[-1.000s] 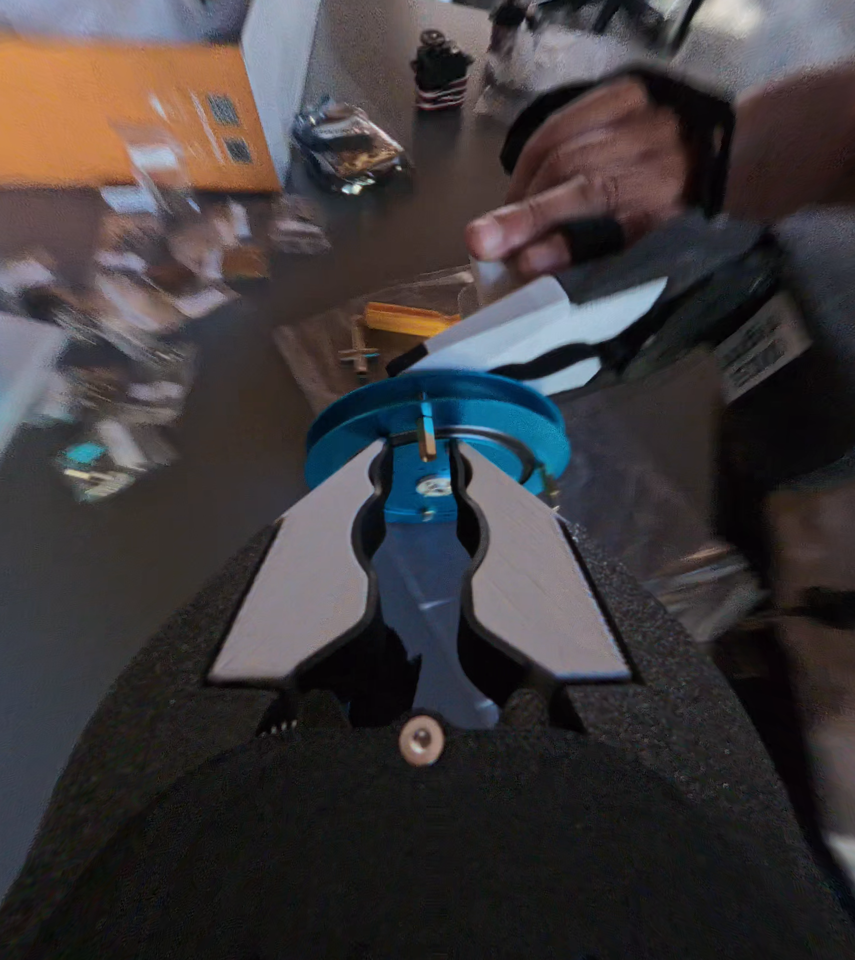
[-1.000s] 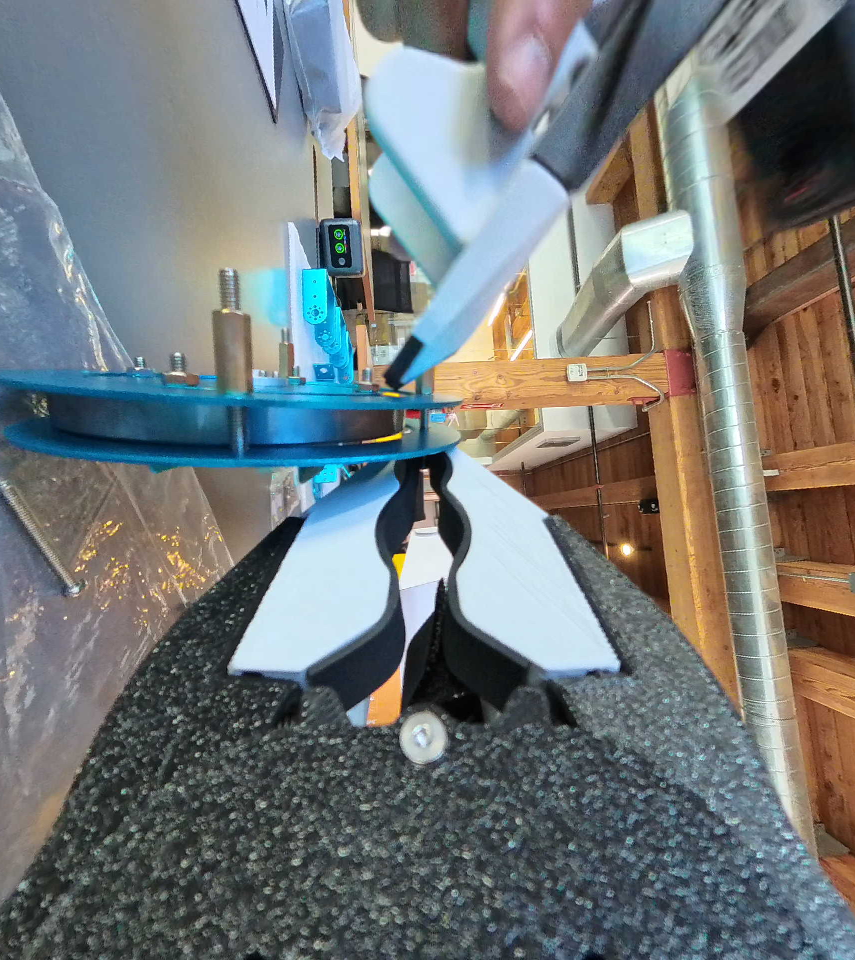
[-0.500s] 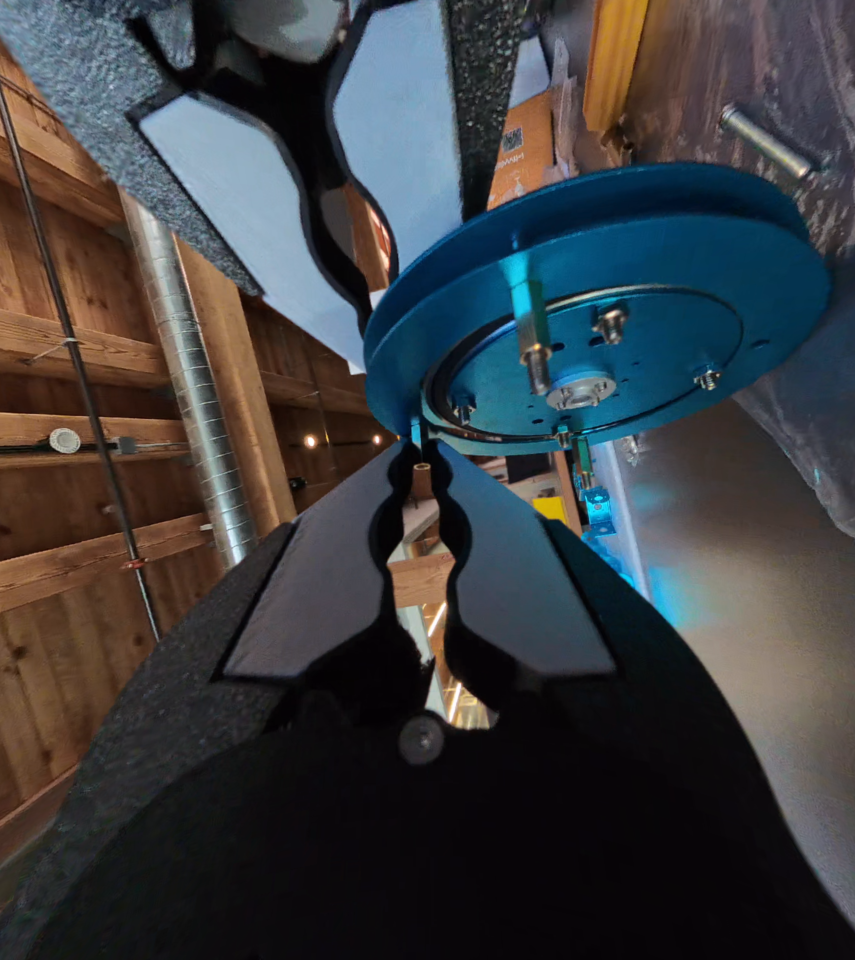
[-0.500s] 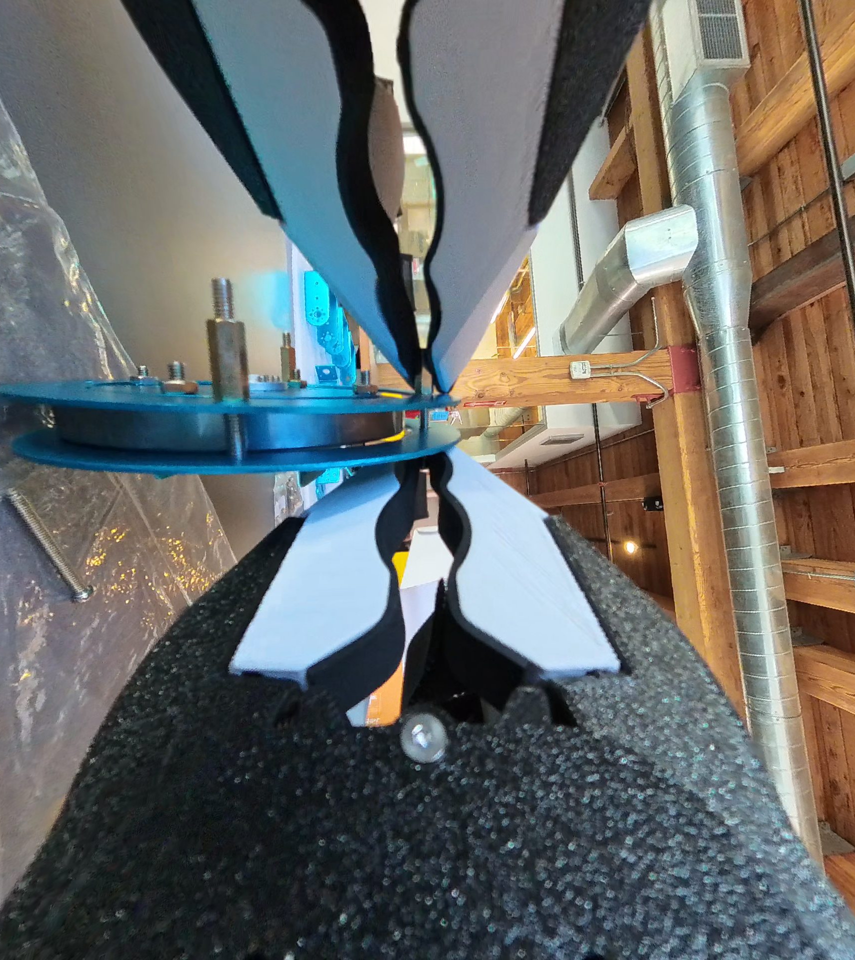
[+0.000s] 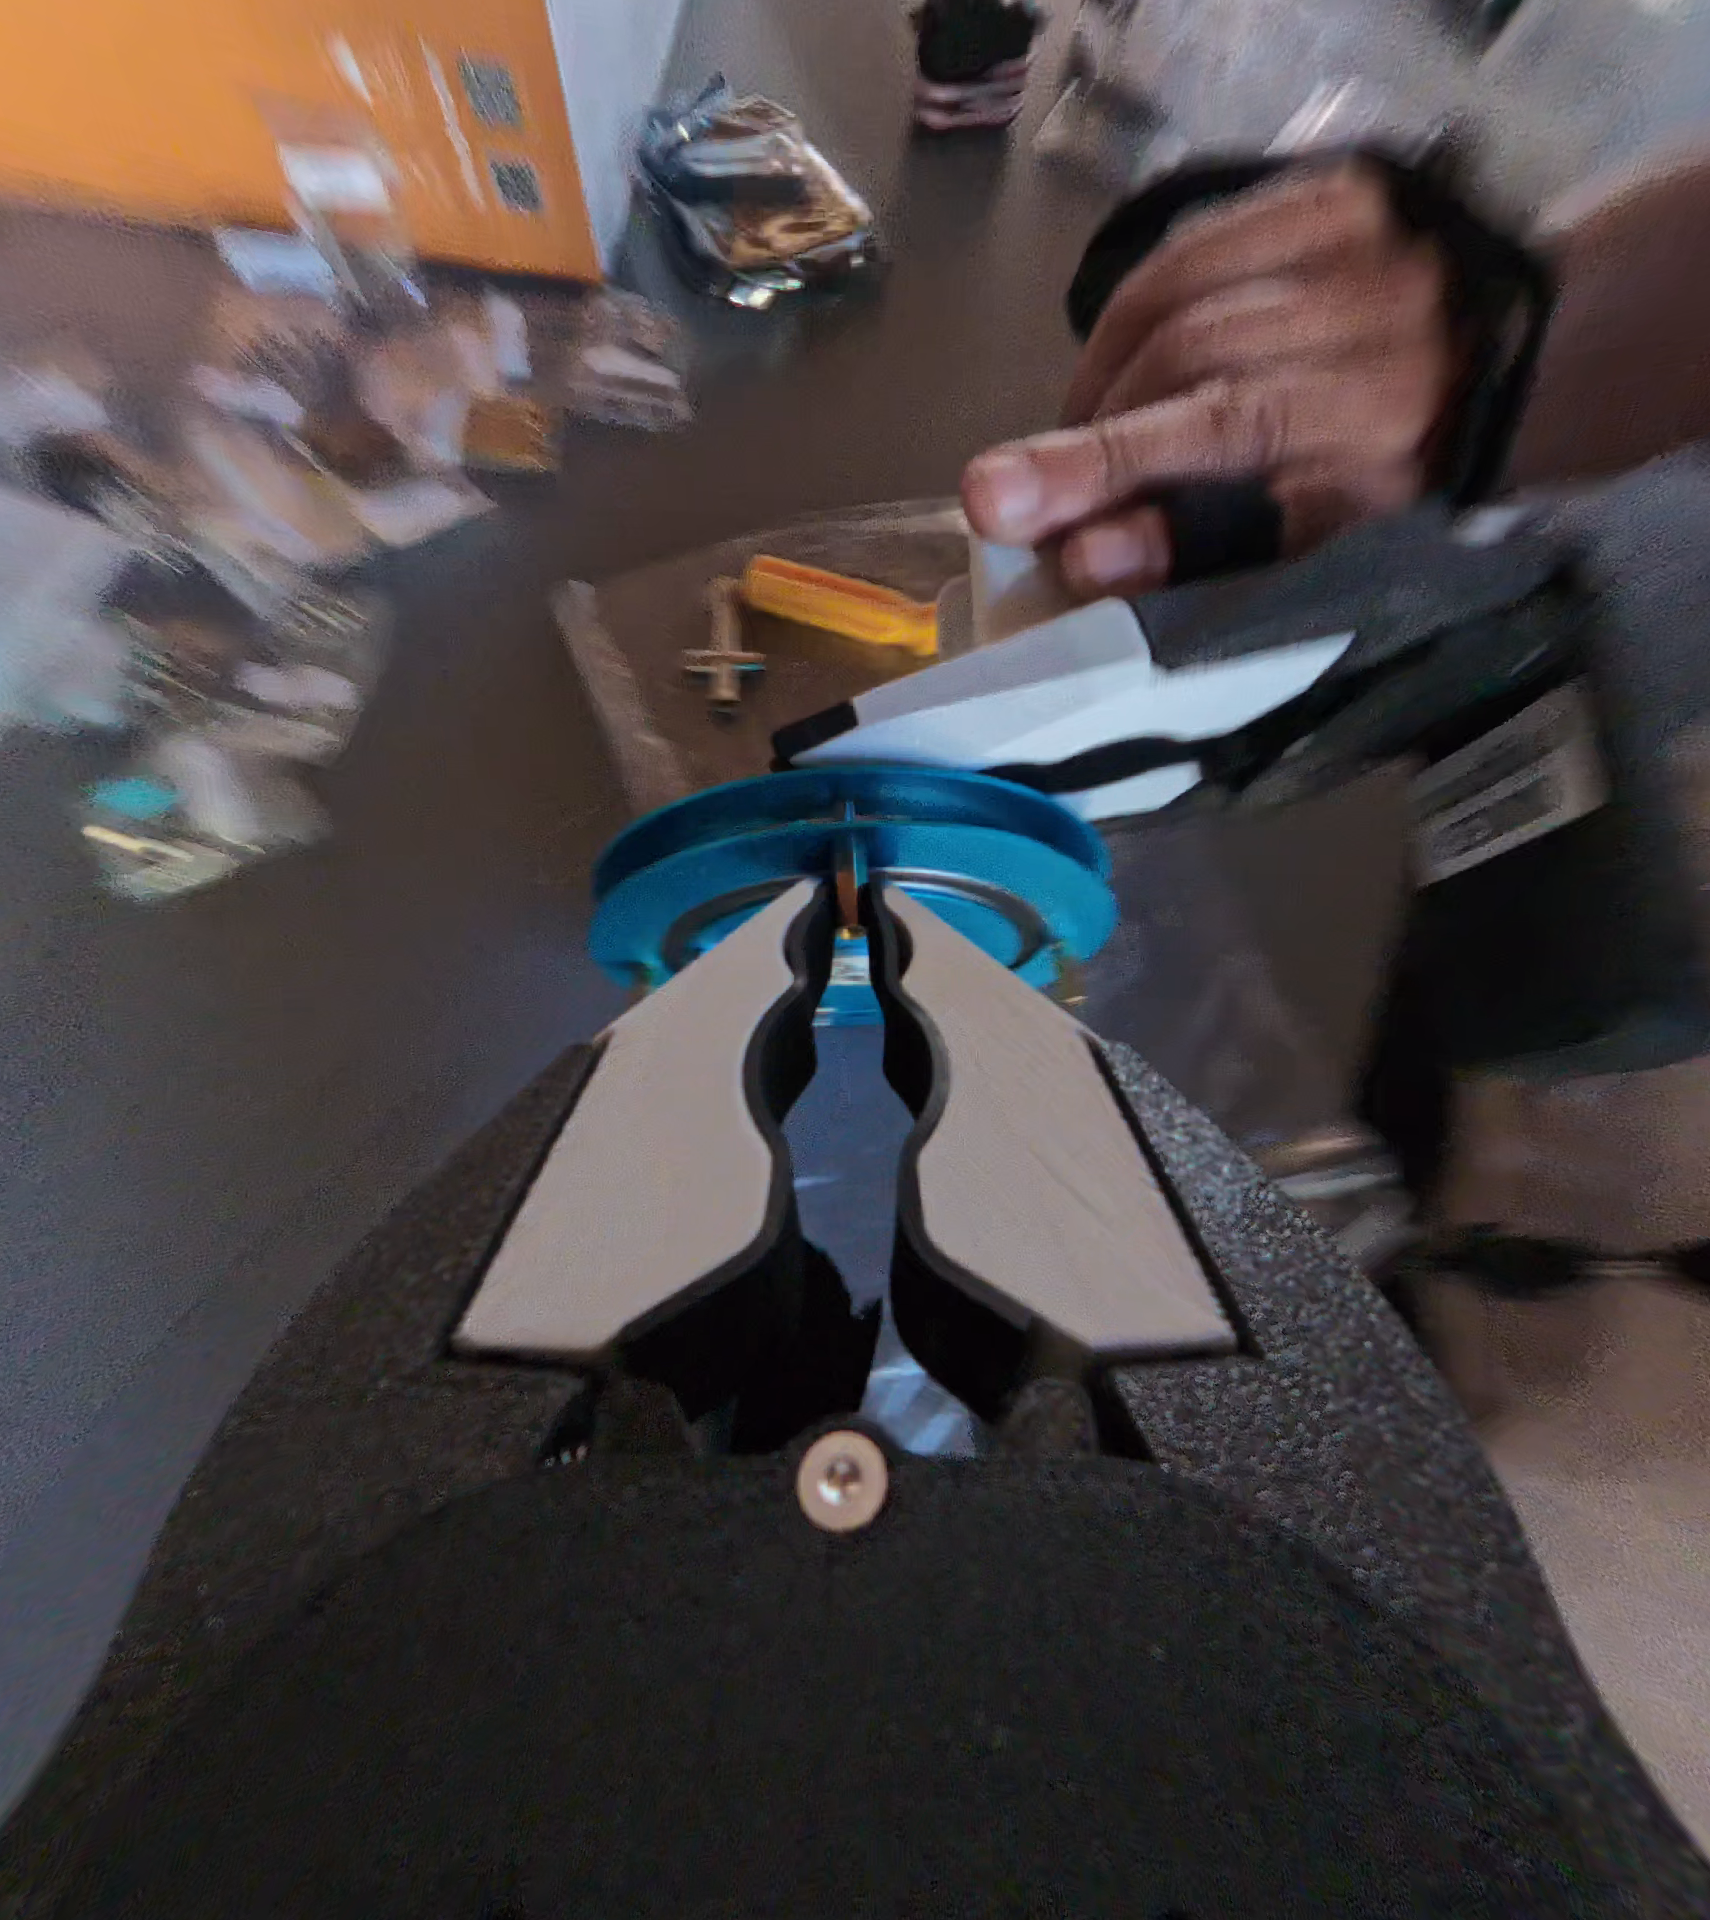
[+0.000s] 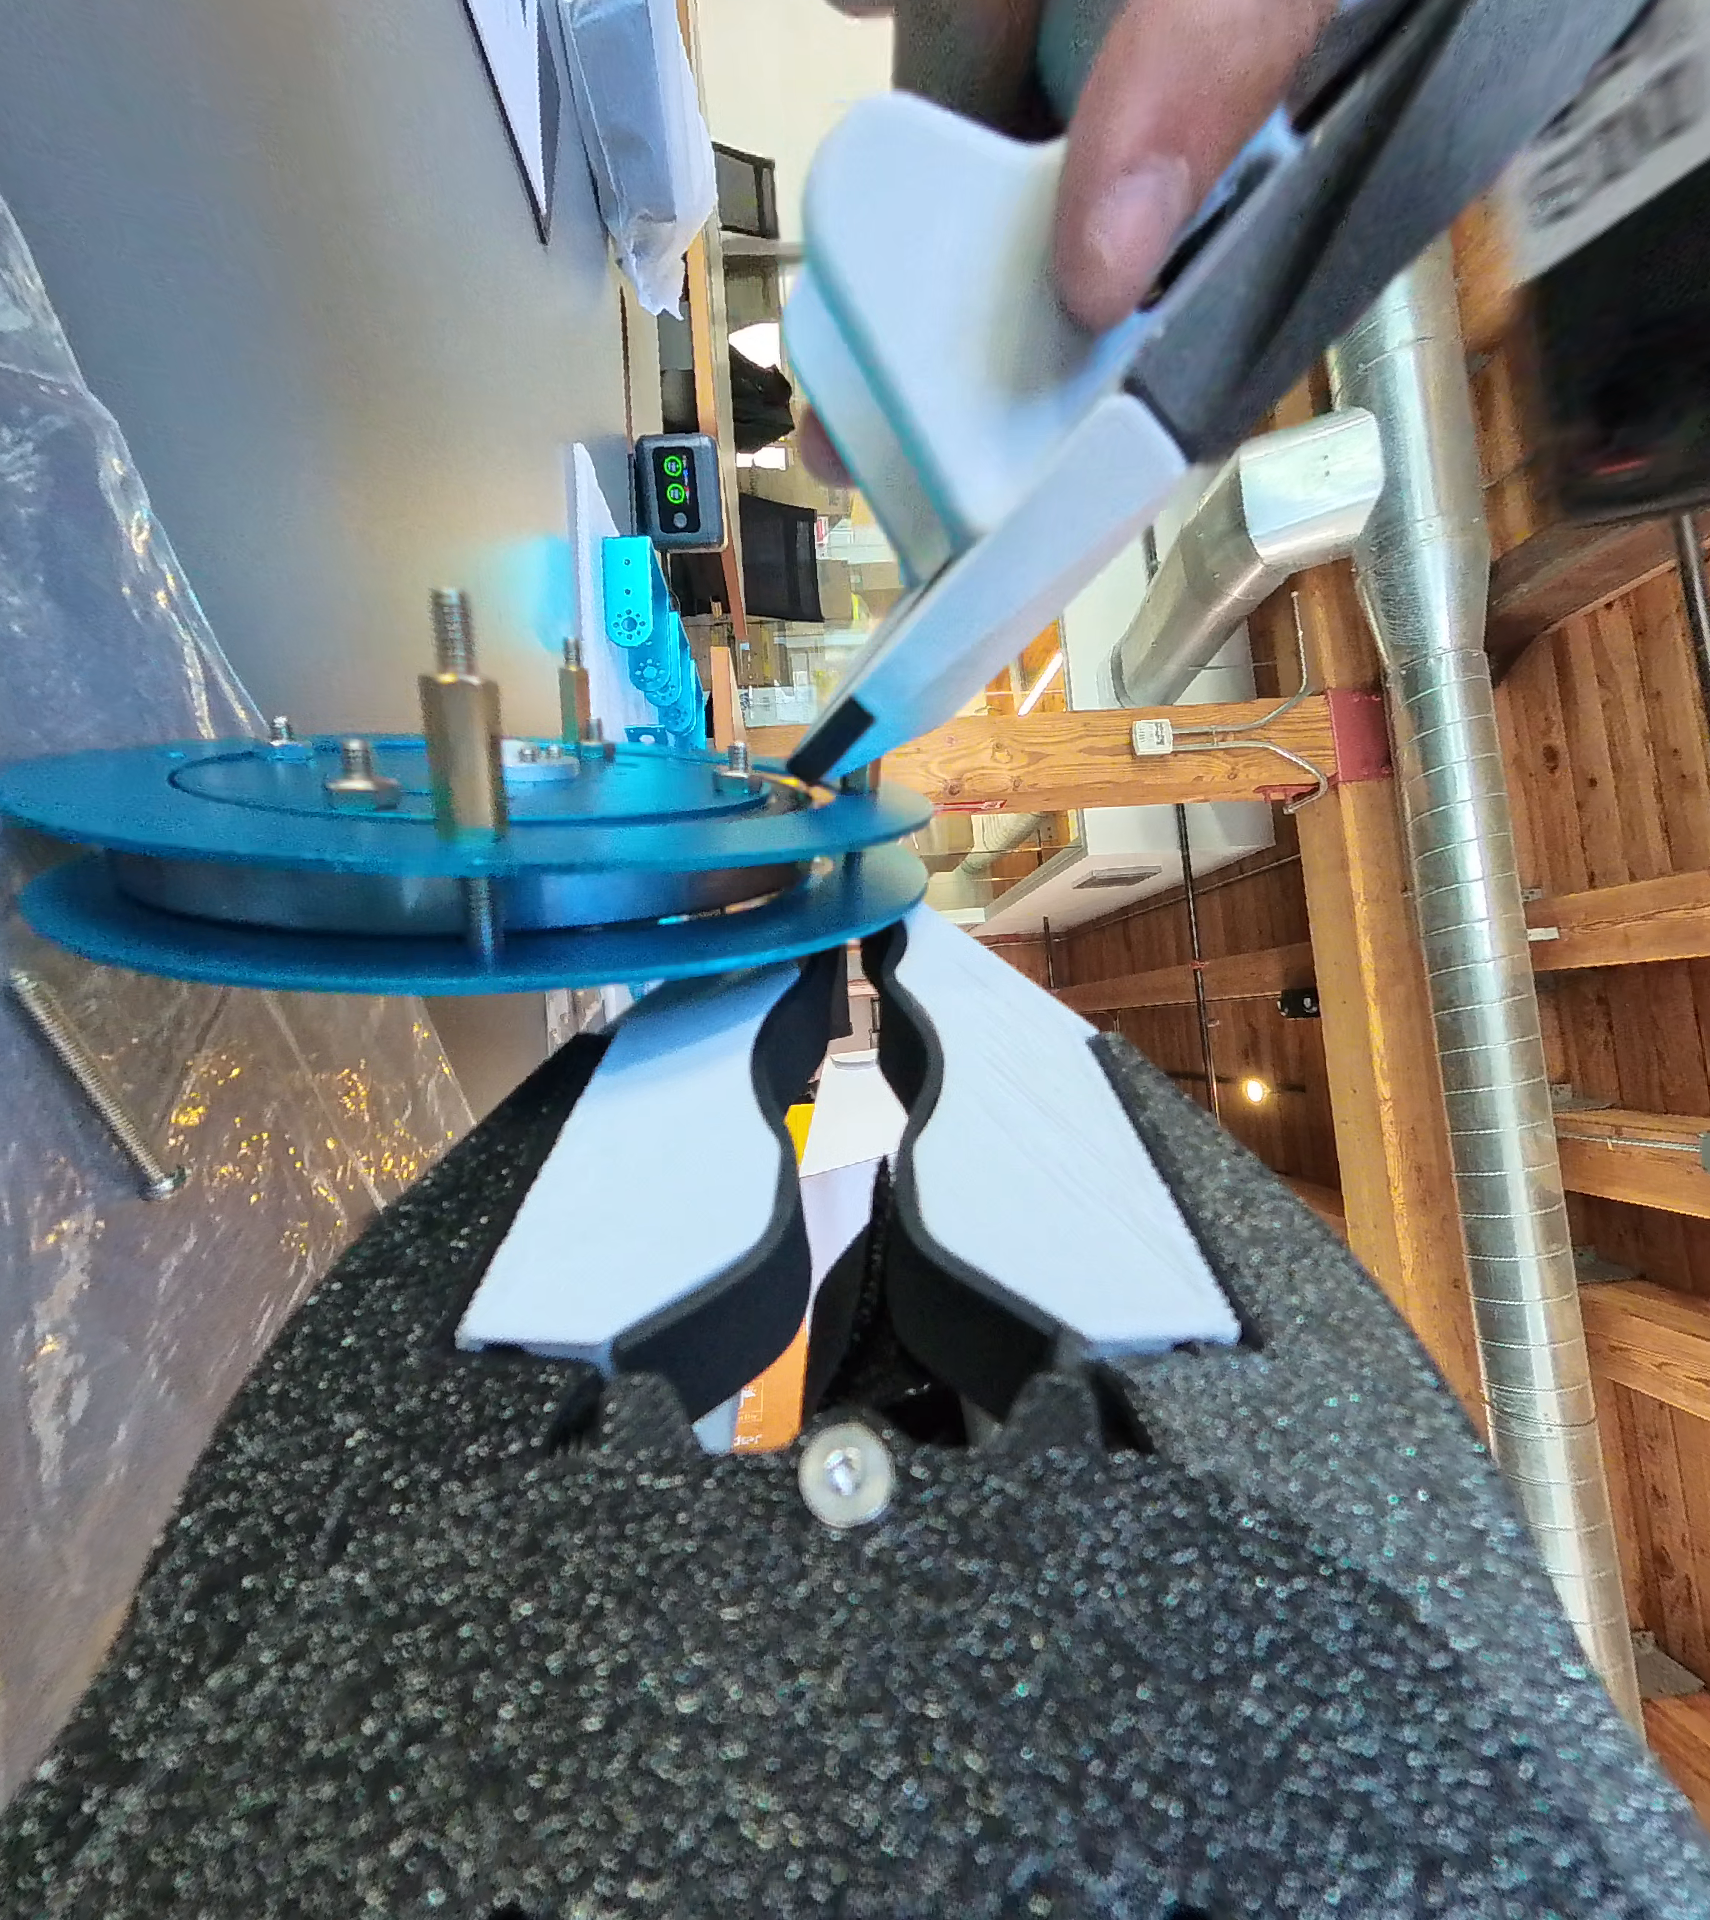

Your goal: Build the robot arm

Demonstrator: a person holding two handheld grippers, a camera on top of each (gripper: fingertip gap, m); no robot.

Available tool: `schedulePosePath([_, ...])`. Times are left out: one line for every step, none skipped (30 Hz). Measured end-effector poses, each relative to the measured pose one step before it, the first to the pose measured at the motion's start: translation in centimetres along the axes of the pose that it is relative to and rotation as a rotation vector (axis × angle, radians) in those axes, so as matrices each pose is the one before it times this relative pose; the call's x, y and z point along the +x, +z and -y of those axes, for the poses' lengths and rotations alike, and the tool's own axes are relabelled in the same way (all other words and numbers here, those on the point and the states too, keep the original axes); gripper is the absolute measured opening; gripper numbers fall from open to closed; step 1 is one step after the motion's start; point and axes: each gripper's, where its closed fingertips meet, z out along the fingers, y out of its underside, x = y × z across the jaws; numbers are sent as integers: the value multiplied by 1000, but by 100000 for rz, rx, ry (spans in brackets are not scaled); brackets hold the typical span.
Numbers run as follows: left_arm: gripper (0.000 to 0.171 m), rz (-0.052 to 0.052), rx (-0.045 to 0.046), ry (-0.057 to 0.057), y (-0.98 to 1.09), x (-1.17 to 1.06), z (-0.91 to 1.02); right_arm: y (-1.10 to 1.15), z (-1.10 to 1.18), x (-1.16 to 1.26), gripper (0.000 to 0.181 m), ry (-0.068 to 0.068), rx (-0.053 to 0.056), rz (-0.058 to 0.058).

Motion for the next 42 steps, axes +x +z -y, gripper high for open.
schedulePosePath([4,-12434,1000,-15834,5,250,61,-6,-44,-1,1,-157,-102,19])
schedulePosePath([4,-11753,958,-14225,-20,188,51,4,-6,5,2,32,24,89])
schedulePosePath([4,-8859,1202,-9726,-47,52,74,35,-5,2,2,-94,-201,73])
schedulePosePath([4,-4843,1777,-4415,-28,-51,127,83,-73,2,2,-403,-732,-111])
schedulePosePath([4,-1989,1521,-268,-4,16,64,82,-79,-20,2,37,-410,-17])
schedulePosePath([5,-558,582,2388,4,106,-61,3,47,11,2,446,645,87])
schedulePosePath([5,863,-35,4921,-13,117,-134,-66,123,22,2,208,1022,-30])
schedulePosePath([6,3299,223,8056,-9,2,-122,-56,86,20,2,59,369,-126])
schedulePosePath([6,6786,377,10920,-31,-217,-107,1,66,14,2,-234,-174,-74])
schedulePosePath([11,10648,-113,13548,-62,-530,-130,28,17,-4,2,-110,-406,182])
schedulePosePath([21,12658,-1139,16620,-92,-596,-216,51,-2,-9,2,444,-201,373])
schedulePosePath([24,13214,-1272,18558,-155,-444,-163,34,-28,-19,2,481,-159,297])
schedulePosePath([24,13385,-38,18736,-245,-302,101,19,-17,-2,2,174,82,-5])
schedulePosePath([24,11710,-751,18787,-254,-51,142,-1,-26,4,2,-113,110,-102])
schedulePosePath([23,12214,-1857,17451,-250,-242,182,11,-48,-8,2,-109,-134,-34])
schedulePosePath([19,11482,-1714,14907,-244,-361,272,19,-51,-5,2,32,-313,67])
schedulePosePath([16,6902,-1976,13812,-137,103,189,4,-2,-3,2,34,-90,70])
schedulePosePath([15,4353,-2424,12332,12,345,43,-14,70,11,1,-136,155,-79])
schedulePosePath([14,4048,-1997,9073,91,201,33,-27,87,17,2,-241,146,-206])
schedulePosePath([14,2802,-1399,6251,137,169,6,-35,103,22,2,-240,188,-238])
schedulePosePath([14,2472,-1105,3910,159,-47,-70,-14,63,15,2,-224,30,-137])
schedulePosePath([12,1722,-976,2247,139,-154,-116,-6,58,9,2,-311,137,-117])
schedulePosePath([5,1656,-561,1161,75,-303,-73,3,22,-11,2,-65,-62,32])
schedulePosePath([5,-633,-208,641,17,-2,-19,-7,-21,4,2,-122,-229,24])
schedulePosePath([5,-1002,-537,-682,21,-6,-34,0,-28,-12,2,-90,-129,-16])
schedulePosePath([5,-1704,-271,-1977,27,22,8,6,-19,-2,2,82,-70,-35])
schedulePosePath([5,-2976,60,-4272,47,45,-16,16,-51,-10,2,-26,-87,3])
schedulePosePath([4,-4893,467,-7335,56,55,0,27,-57,-10,2,-31,-63,-71])
schedulePosePath([5,-6815,955,-10490,42,90,35,23,-59,-10,1,65,-2,-40])
schedulePosePath([4,-8169,1161,-12792,12,111,61,3,-33,-15,1,157,126,35])
schedulePosePath([4,-8612,1239,-13218,0,122,70,-6,-31,-18,1,312,-7,121])
schedulePosePath([4,-8662,1116,-12861,-11,140,38,-10,-12,-3,2,96,-162,118])
schedulePosePath([4,-8433,1001,-11791,5,131,29,-13,-3,-3,2,54,-168,64])
schedulePosePath([4,-7770,852,-10385,2,124,27,-11,-15,-7,2,267,-181,129])
schedulePosePath([4,-7136,462,-9418,25,94,28,1,-34,-10,2,73,-31,113])
schedulePosePath([5,-7081,379,-9371,42,88,43,15,-70,-12,2,88,-11,47])
schedulePosePath([4,-7693,549,-10242,41,108,66,4,-63,-18,2,233,-25,88])
schedulePosePath([4,-7836,688,-10656,31,87,60,2,-75,-20,2,189,-187,192])
schedulePosePath([4,-7822,621,-10878,35,101,24,0,-63,0,2,-62,-323,93])
schedulePosePath([4,-8065,245,-10474,-5,147,-10,-19,-10,7,2,-107,14,-54])
schedulePosePath([4,-8539,161,-10533,-25,207,-11,-54,76,6,1,207,372,36])
schedulePosePath([5,-8873,518,-10639,-18,200,-17,-35,38,5,2,225,74,85])
